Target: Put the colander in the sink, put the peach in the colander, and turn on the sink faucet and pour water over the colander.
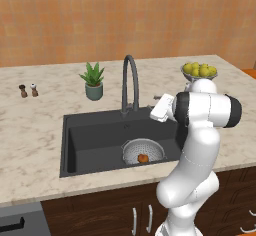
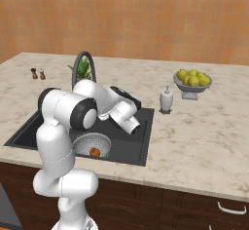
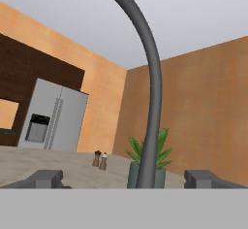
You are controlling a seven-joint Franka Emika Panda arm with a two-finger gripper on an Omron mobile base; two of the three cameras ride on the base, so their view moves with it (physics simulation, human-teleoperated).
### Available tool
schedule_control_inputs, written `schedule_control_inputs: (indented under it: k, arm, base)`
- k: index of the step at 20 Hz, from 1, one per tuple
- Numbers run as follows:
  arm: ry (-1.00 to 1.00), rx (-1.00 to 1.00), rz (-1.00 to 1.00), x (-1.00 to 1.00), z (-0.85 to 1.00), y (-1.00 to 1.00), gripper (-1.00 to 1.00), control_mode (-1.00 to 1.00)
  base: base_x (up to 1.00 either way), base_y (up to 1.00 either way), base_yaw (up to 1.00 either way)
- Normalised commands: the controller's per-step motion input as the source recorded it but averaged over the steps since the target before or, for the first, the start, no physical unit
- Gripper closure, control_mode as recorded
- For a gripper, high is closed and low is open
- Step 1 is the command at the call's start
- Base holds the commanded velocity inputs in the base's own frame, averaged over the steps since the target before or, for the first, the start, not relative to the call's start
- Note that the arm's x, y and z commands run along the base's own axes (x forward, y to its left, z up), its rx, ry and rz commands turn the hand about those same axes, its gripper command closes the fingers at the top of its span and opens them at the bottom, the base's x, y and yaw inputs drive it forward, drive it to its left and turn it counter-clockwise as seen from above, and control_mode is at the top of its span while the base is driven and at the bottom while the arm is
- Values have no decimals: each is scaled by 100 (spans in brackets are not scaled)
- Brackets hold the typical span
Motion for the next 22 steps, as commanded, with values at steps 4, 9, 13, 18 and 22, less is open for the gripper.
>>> schedule_control_inputs:
  k: [4,9,13,18,22]
  arm:
    - [8,-1,-1,19,14,38,-100,-100]
    - [8,-2,-1,18,0,29,-100,-100]
    - [9,0,-1,33,0,2,-100,-100]
    - [8,0,-2,28,-16,0,-100,-100]
    - [8,0,-3,23,-35,0,-100,-100]
  base:
    - [0,0,0]
    - [0,0,0]
    - [0,0,0]
    - [0,0,0]
    - [0,0,0]
